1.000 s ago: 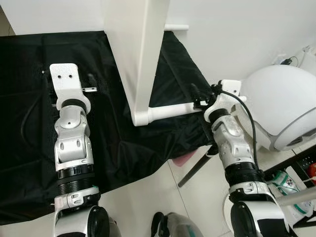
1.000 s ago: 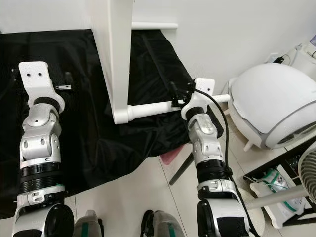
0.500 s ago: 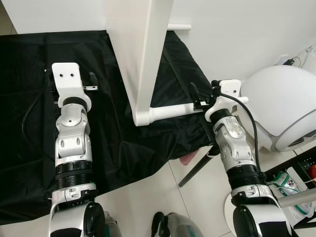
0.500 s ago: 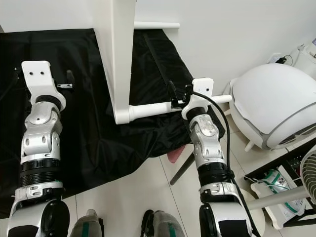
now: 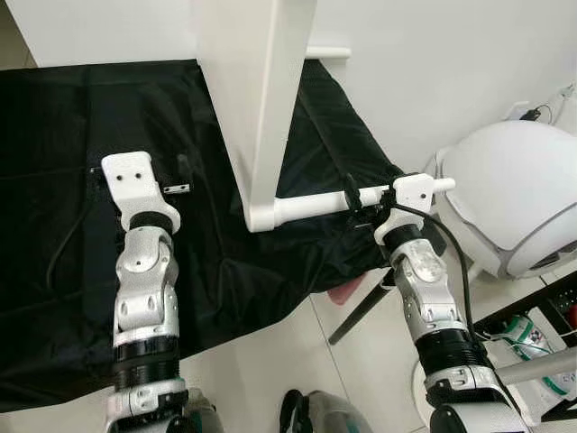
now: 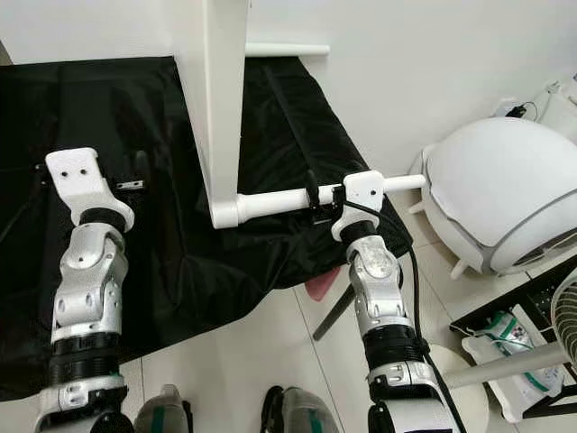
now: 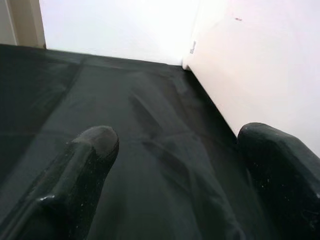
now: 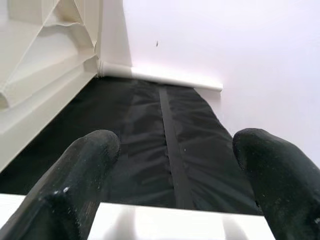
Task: Building children table
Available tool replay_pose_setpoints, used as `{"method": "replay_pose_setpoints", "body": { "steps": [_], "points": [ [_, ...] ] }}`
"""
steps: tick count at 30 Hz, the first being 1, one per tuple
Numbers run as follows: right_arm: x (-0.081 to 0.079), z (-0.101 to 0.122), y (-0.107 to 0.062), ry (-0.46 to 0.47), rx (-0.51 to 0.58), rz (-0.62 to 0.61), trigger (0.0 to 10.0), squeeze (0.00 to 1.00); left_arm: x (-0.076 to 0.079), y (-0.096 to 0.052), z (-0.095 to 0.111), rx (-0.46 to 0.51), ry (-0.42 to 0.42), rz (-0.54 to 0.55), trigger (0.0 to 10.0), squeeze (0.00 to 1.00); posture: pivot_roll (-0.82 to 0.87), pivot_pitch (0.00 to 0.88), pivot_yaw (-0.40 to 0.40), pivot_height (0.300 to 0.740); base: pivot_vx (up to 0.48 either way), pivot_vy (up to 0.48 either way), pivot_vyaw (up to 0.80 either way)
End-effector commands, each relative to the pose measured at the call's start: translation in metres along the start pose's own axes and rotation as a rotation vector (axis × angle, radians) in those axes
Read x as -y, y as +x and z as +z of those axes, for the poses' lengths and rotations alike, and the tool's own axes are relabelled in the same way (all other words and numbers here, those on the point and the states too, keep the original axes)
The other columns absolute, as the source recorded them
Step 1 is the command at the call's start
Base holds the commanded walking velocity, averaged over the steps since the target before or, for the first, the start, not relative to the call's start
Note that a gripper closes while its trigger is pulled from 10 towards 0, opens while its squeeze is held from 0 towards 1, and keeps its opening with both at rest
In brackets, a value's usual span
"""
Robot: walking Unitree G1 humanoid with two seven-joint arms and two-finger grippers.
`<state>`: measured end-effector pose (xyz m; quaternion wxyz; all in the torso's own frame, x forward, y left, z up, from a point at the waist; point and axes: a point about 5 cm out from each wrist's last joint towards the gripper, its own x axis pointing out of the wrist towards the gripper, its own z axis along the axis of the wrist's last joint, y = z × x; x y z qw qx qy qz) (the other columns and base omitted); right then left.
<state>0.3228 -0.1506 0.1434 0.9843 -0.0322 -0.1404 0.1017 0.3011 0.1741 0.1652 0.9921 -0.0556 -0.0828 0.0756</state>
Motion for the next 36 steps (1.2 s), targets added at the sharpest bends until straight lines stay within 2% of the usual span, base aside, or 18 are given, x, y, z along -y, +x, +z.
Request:
{"method": "replay_pose_setpoints", "body": {
  "steps": [1,5,6,8,10,13,17,21,25,28,33,36],
  "points": [
    [0.001,0.0,0.002,-0.012,0.002,-0.003,10.0,0.0,0.009,-0.004,-0.004,-0.023,-0.007,-0.086,10.0,0.0,0.01,0.002,-0.055,0.74,0.0,0.0,0.0],
    [0.0,0.001,0.003,-0.015,-0.001,0.004,10.0,0.0,0.01,-0.004,-0.007,-0.033,0.02,-0.087,10.0,0.0,0.01,0.0,-0.06,0.74,0.0,0.0,0.0],
    [0.0,0.0,0.003,-0.02,-0.003,0.01,10.0,0.0,0.009,-0.003,-0.008,-0.035,0.061,-0.085,10.0,0.0,0.0,0.0,-0.061,0.74,0.0,0.0,0.0],
    [0.0,0.0,0.003,-0.02,-0.003,0.01,10.0,0.0,0.009,-0.003,-0.008,-0.035,0.061,-0.085,10.0,0.0,0.0,0.0,-0.061,0.74,0.0,0.0,0.0],
    [0.001,0.001,0.003,-0.046,-0.002,0.019,10.0,0.0,0.003,-0.001,-0.007,-0.028,0.149,-0.125,10.0,0.0,-0.01,0.0,-0.057,0.74,0.0,0.0,0.0],
    [0.002,0.002,0.002,-0.073,-0.001,0.034,10.0,0.0,0.001,-0.003,-0.008,-0.055,0.121,-0.161,10.0,0.0,-0.02,0.0,-0.055,0.74,0.0,0.0,0.0],
    [0.007,0.0,-0.005,-0.13,0.0,0.051,10.0,0.0,-0.001,-0.016,-0.009,-0.049,0.164,-0.234,10.0,0.0,-0.03,0.0,-0.04,0.74,0.0,0.0,0.0],
    [0.008,-0.003,-0.009,-0.162,-0.009,0.091,10.0,0.0,-0.003,-0.018,-0.014,-0.058,0.197,-0.255,10.0,0.0,-0.03,0.008,-0.035,0.74,0.0,0.0,0.0],
    [0.006,0.002,-0.005,-0.184,0.013,0.109,10.0,0.0,0.008,-0.02,0.0,-0.027,0.159,-0.279,10.0,0.0,-0.04,0.014,-0.027,0.74,0.0,0.0,0.0],
    [0.007,0.004,-0.004,-0.184,0.016,0.102,10.0,0.0,0.01,-0.022,0.002,-0.025,0.152,-0.274,10.0,0.0,-0.04,0.017,-0.027,0.74,0.0,0.0,0.0],
    [0.009,0.001,-0.008,-0.179,0.005,0.081,10.0,0.0,0.025,-0.042,0.011,-0.004,0.127,-0.37,10.0,0.0,-0.04,0.021,-0.028,0.74,0.0,0.0,0.0],
    [0.008,-0.001,-0.008,-0.154,0.002,0.075,10.0,0.0,0.026,-0.049,0.004,-0.012,0.171,-0.403,10.0,0.0,-0.02,0.026,-0.039,0.74,0.0,0.0,0.0]
  ]
}}
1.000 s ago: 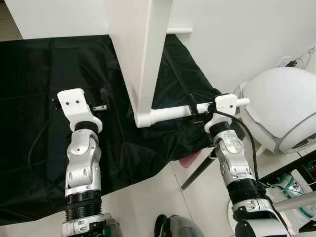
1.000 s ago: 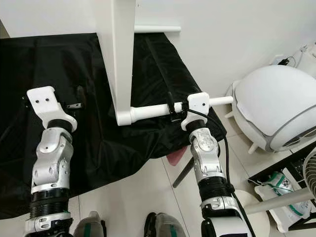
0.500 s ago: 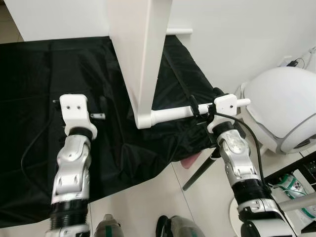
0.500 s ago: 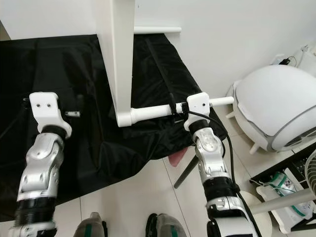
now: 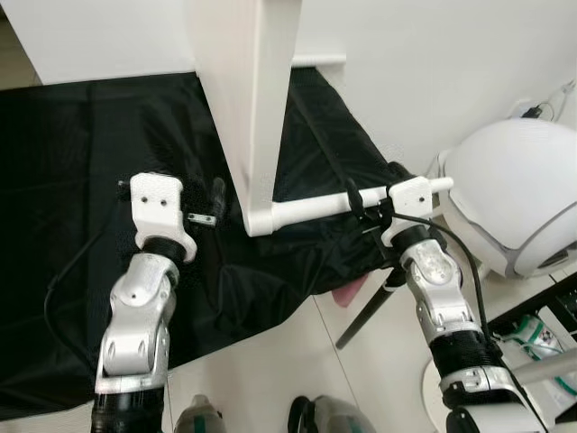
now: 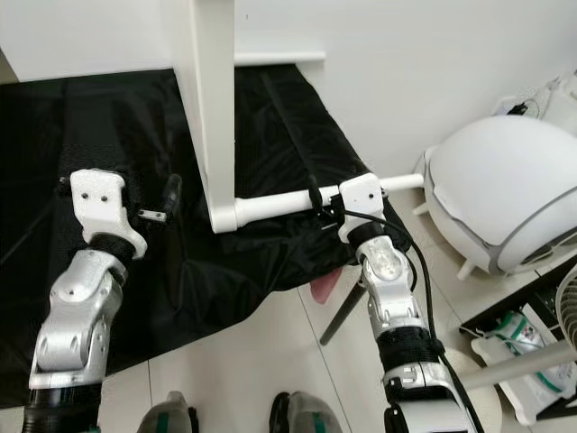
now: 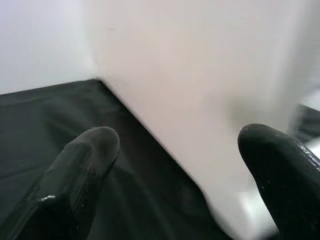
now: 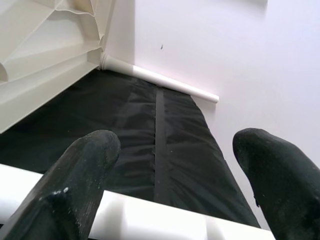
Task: Building children table
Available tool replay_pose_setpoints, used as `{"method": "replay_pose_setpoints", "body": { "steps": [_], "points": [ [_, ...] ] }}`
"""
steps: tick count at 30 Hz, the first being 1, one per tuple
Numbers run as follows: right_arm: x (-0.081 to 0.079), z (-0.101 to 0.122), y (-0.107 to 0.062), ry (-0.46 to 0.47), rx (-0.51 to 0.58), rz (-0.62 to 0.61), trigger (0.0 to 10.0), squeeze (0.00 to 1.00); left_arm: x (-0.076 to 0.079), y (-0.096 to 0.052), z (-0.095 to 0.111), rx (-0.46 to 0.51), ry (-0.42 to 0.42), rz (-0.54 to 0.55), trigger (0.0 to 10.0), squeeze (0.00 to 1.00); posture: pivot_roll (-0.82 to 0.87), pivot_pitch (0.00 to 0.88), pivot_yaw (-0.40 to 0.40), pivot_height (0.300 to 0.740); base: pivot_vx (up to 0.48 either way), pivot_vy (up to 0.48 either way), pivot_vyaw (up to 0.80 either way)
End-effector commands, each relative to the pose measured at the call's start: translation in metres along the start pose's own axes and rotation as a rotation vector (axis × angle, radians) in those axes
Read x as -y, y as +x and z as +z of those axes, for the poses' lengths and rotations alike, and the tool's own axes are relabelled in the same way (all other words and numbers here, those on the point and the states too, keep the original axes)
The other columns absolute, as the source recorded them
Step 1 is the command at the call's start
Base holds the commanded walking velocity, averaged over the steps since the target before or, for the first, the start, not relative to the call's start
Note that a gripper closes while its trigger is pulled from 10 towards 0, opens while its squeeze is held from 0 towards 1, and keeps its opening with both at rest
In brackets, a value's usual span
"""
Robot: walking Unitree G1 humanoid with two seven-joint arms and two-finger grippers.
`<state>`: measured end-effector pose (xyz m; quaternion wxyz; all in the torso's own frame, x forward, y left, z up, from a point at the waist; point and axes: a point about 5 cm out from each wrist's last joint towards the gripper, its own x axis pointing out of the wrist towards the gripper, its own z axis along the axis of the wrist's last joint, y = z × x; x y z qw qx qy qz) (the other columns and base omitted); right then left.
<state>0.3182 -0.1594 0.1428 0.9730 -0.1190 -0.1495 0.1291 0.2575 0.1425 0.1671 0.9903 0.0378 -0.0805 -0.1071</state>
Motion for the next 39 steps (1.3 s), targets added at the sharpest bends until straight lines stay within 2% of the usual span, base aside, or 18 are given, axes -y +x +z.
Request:
{"method": "replay_pose_setpoints", "body": {
  "steps": [1,2,4,5,6,7,11,12,13,14,18,21,23,32,39],
  "points": [
    [0.0,-0.001,-0.002,0.012,-0.004,-0.005,10.0,0.0,0.002,-0.001,-0.002,-0.003,0.015,-0.023,10.0,0.0,-0.02,0.026,-0.039,0.74,0.0,0.0,0.0],
    [-0.002,0.0,0.0,0.025,0.003,-0.002,10.0,0.3,-0.001,-0.001,-0.005,-0.012,0.033,-0.012,10.0,0.0,-0.02,0.026,-0.043,0.74,0.0,0.0,0.0],
    [-0.002,0.0,0.0,0.025,0.005,-0.002,10.0,0.3,-0.003,-0.001,-0.006,-0.01,0.045,-0.006,10.0,0.0,-0.02,0.026,-0.043,0.74,0.0,0.0,0.0],
    [-0.002,0.002,0.001,0.037,0.012,0.0,10.0,1.0,-0.004,0.0,-0.007,-0.009,0.023,-0.005,10.0,0.0,-0.02,0.024,-0.042,0.74,0.0,0.0,0.0],
    [-0.002,0.003,0.001,0.046,0.017,0.001,10.0,1.0,-0.004,0.0,-0.007,-0.009,0.005,-0.004,10.0,0.0,-0.02,0.024,-0.042,0.74,0.0,0.0,0.0],
    [-0.001,0.003,0.001,0.069,0.022,0.001,10.0,1.0,-0.005,0.001,-0.008,-0.011,-0.007,0.001,10.0,1.0,-0.02,0.025,-0.045,0.74,0.0,0.0,0.0],
    [0.001,0.005,0.0,0.064,0.027,-0.015,10.0,1.0,-0.001,0.004,-0.006,-0.003,-0.006,-0.005,10.0,1.0,-0.02,0.027,-0.045,0.74,0.0,0.0,0.0],
    [0.0,0.005,0.0,0.065,0.026,-0.012,10.0,0.44,0.001,0.004,-0.004,0.001,0.006,-0.003,10.0,1.0,-0.02,0.03,-0.046,0.74,0.0,0.0,0.0],
    [0.0,0.005,0.0,0.065,0.026,-0.012,10.0,0.44,0.001,0.004,-0.004,0.001,0.006,-0.003,10.0,1.0,-0.02,0.03,-0.046,0.74,0.0,0.0,0.0],
    [0.0,0.006,-0.001,0.069,0.025,-0.011,10.0,0.0,0.004,0.004,-0.001,0.0,0.018,-0.011,10.0,0.0,-0.02,0.03,-0.046,0.74,0.0,0.0,0.0],
    [0.001,0.007,-0.001,0.099,0.025,-0.022,10.0,0.0,0.008,0.001,0.002,0.0,0.013,-0.021,10.0,0.0,-0.02,0.03,-0.046,0.74,0.0,0.0,0.0],
    [0.0,0.007,-0.001,0.095,0.02,-0.03,10.0,0.0,0.001,0.0,-0.005,-0.021,0.07,0.016,10.0,0.0,-0.01,0.034,-0.051,0.74,0.0,0.0,0.0],
    [0.0,0.006,0.0,0.092,0.014,-0.028,10.0,0.0,-0.007,0.0,-0.006,-0.027,0.071,0.063,10.0,0.0,0.0,0.038,-0.059,0.74,0.0,0.0,0.0],
    [0.003,0.006,-0.003,0.074,0.005,-0.035,10.0,0.0,-0.012,0.0,-0.004,-0.014,0.067,0.086,10.0,0.0,0.0,0.04,-0.066,0.74,0.0,0.0,0.0],
    [0.008,0.006,-0.009,0.075,-0.013,-0.055,10.0,0.0,-0.018,-0.001,-0.002,-0.008,0.083,0.109,10.0,0.0,0.0,0.042,-0.068,0.74,0.0,0.0,0.71]
  ]
}}
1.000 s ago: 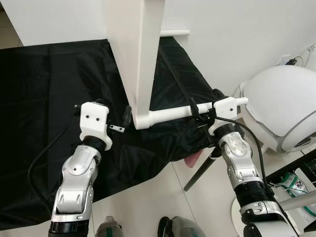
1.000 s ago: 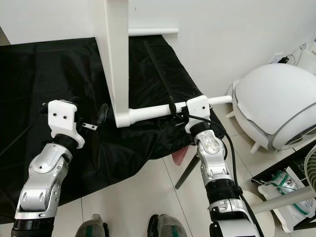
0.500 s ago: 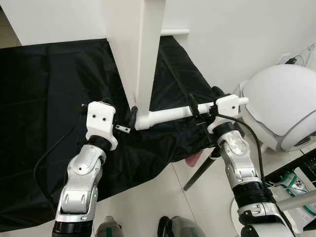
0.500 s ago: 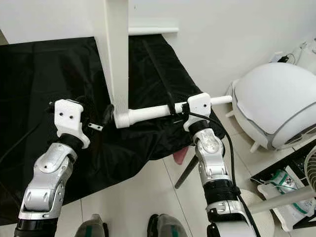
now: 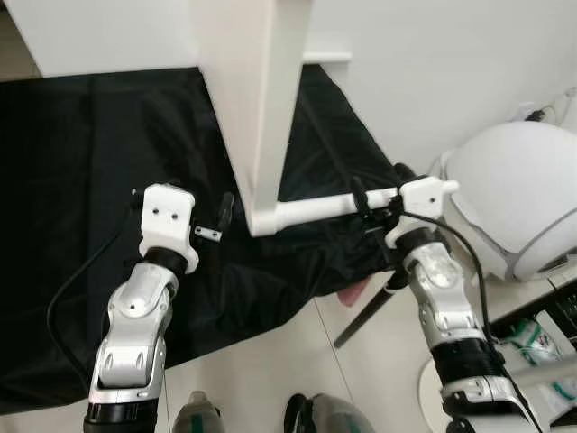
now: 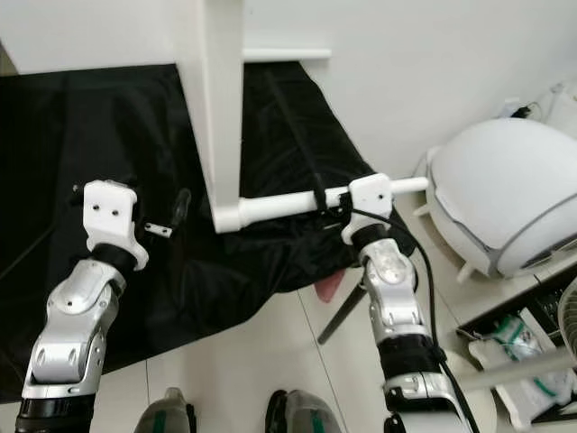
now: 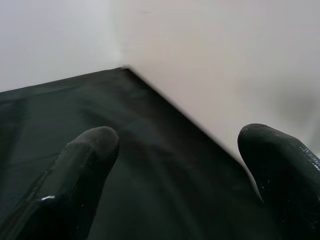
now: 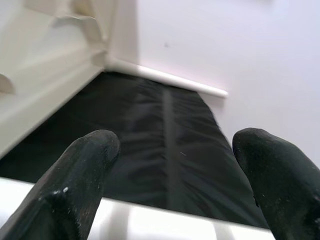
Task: Building children table
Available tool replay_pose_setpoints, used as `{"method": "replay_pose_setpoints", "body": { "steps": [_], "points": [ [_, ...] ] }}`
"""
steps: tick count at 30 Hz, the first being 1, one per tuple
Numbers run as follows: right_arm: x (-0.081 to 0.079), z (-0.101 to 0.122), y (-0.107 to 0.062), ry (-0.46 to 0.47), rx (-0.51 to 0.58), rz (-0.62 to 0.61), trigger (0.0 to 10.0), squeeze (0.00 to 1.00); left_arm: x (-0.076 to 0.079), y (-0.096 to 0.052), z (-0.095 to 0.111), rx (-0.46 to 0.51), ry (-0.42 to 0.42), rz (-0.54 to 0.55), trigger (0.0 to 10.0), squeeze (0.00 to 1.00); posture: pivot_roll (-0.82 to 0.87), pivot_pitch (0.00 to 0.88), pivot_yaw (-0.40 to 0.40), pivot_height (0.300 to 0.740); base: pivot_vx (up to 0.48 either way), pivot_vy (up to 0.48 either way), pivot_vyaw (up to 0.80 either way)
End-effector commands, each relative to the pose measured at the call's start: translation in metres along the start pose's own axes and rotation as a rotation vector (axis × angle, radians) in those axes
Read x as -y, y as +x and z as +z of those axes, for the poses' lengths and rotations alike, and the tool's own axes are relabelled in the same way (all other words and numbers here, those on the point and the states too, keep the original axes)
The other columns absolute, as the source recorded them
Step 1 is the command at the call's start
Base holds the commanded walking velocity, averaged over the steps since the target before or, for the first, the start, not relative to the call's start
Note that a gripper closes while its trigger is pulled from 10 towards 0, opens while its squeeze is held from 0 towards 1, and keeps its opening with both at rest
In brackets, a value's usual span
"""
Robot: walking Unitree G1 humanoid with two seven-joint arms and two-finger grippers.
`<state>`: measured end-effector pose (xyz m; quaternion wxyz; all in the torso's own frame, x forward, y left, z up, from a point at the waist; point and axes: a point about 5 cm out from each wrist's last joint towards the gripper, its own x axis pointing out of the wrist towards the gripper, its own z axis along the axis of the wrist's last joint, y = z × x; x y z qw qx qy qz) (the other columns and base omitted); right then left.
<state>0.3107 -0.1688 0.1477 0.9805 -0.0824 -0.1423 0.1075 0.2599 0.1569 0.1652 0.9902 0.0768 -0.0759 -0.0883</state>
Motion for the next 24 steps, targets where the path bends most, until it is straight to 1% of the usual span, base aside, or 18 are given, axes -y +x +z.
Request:
{"method": "replay_pose_setpoints", "body": {
  "steps": [1,9,15,16,17,19,21,24],
  "points": [
    [-0.0014,-0.0001,-0.0035,0.007,-0.005,-0.005,10.0,0.0,-0.0062,-0.0004,0.0004,0.009,0.009,0.09,10.0,0.0,0.0,0.043,-0.067,0.74,0.0,0.0,0.8],
    [0.0015,0.0007,-0.0078,0.0,-0.012,-0.018,10.0,0.0,-0.0095,0.0006,0.0009,0.013,0.023,0.101,10.0,0.0,-0.01,0.039,-0.066,0.74,0.0,0.0,0.8],
    [0.0038,0.0003,-0.008,-0.005,-0.016,-0.026,10.0,0.0,-0.0084,0.002,0.0031,0.021,0.033,0.095,10.0,0.0,-0.01,0.034,-0.065,0.74,0.0,0.0,0.8],
    [0.0037,0.0003,-0.008,-0.004,-0.016,-0.027,10.0,0.0,-0.0076,0.0021,0.004,0.027,0.043,0.091,10.0,0.0,-0.01,0.03,-0.063,0.74,0.0,0.0,0.8],
    [0.0034,0.0005,-0.0078,-0.016,-0.019,-0.03,10.0,0.0,-0.0066,0.0022,0.0057,0.036,0.095,0.086,10.0,0.0,-0.01,0.026,-0.061,0.74,0.0,0.0,0.8],
    [0.0033,0.0005,-0.0077,-0.02,-0.02,-0.031,10.0,0.0,-0.0064,0.0023,0.0061,0.038,0.109,0.086,10.0,0.0,-0.01,0.026,-0.061,0.74,0.0,0.0,0.8],
    [0.0024,0.0004,-0.0081,-0.015,-0.021,-0.031,10.0,0.0,-0.0042,0.0025,0.006,0.038,0.104,0.071,10.0,0.0,-0.01,0.026,-0.061,0.74,0.0,0.0,0.8],
    [0.0007,0.0002,-0.0087,-0.015,-0.024,-0.032,10.0,0.0,-0.0035,0.0024,0.0053,0.034,0.101,0.064,10.0,0.0,-0.01,0.02,-0.055,0.74,0.0,-0.423,0.8]
  ]
}}
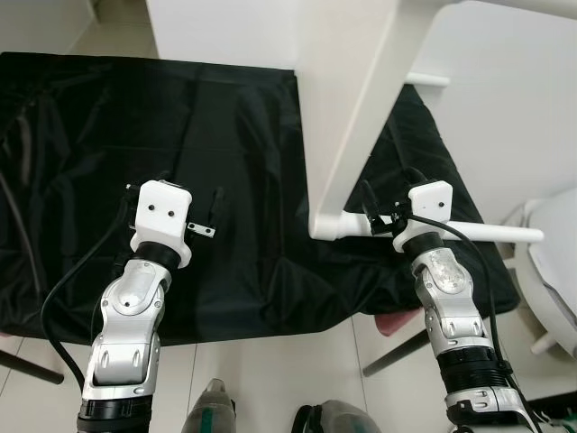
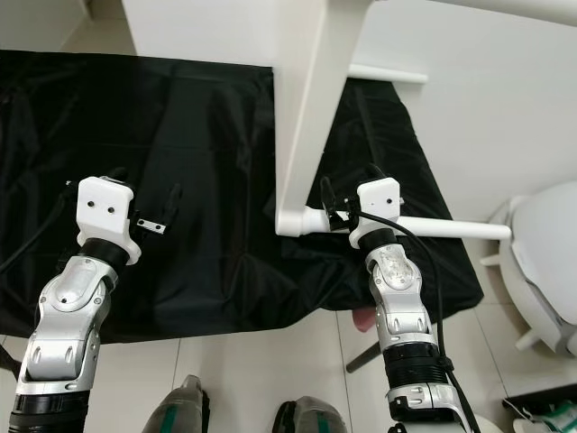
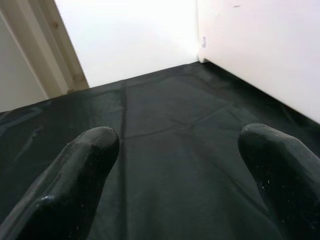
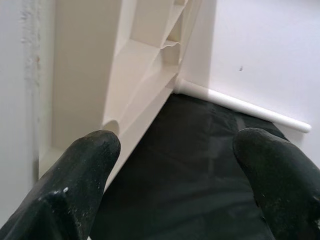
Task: Building children table
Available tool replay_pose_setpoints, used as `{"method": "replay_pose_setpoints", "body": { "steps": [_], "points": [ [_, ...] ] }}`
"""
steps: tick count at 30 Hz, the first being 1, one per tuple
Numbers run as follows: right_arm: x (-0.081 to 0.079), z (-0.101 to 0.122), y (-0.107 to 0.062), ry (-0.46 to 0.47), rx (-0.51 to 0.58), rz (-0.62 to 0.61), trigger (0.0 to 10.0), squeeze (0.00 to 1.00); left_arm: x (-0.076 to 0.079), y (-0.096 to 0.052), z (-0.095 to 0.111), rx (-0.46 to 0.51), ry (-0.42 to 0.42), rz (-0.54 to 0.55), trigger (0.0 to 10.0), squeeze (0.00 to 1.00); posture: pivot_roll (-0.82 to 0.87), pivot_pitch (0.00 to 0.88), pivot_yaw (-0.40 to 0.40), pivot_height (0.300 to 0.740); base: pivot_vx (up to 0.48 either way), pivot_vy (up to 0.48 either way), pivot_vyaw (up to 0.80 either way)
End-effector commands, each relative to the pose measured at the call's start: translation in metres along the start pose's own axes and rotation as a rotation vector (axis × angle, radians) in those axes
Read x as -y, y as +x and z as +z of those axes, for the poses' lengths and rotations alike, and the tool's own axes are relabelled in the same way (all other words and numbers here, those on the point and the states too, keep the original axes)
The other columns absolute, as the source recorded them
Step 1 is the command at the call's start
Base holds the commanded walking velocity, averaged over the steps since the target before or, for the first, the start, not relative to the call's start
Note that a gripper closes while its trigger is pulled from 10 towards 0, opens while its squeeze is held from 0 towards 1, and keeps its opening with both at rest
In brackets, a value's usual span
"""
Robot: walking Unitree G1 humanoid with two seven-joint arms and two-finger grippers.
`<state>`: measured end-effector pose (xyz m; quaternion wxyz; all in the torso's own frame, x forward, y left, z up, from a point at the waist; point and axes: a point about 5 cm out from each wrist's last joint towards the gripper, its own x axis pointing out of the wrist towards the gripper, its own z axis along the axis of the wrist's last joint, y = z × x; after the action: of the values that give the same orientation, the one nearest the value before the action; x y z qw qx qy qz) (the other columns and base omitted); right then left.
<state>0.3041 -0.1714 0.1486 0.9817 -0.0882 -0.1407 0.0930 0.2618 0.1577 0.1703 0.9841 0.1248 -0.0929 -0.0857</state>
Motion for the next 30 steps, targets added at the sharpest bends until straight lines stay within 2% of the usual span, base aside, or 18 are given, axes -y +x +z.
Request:
{"method": "replay_pose_setpoints", "body": {
  "steps": [1,5,9,17,30],
  "points": [
    [-0.001,-0.0025,-0.0024,0.002,-0.017,-0.006,10.0,0.0,-0.0005,0.0004,0.0008,0.009,-0.001,0.057,10.0,0.0,-0.01,0.018,-0.051,0.74,0.0,-0.48,0.8],
    [-0.0007,-0.0028,-0.003,0.018,-0.012,-0.014,10.0,0.0,0.0021,0.0019,0.0016,0.007,0.012,0.046,10.0,0.0,-0.01,0.018,-0.049,0.74,0.0,-0.311,0.2],
    [-0.0005,-0.003,-0.0032,0.038,-0.011,-0.021,10.0,0.0,0.0024,0.0027,0.0011,0.005,-0.017,0.05,10.0,0.0,-0.01,0.018,-0.046,0.74,0.0,0.0,0.0],
    [-0.0016,-0.0024,-0.0028,0.041,-0.01,-0.019,10.0,0.0,0.0001,0.0032,0.0017,0.007,0.006,0.068,10.0,0.0,-0.01,0.019,-0.046,0.74,0.0,0.0,0.0],
    [-0.0022,-0.0003,-0.0001,0.049,-0.001,-0.014,10.0,0.0,0.0011,0.0052,0.0014,0.001,-0.034,0.082,10.0,0.0,-0.01,0.027,-0.05,0.74,0.0,0.0,0.0]
  ]
}}
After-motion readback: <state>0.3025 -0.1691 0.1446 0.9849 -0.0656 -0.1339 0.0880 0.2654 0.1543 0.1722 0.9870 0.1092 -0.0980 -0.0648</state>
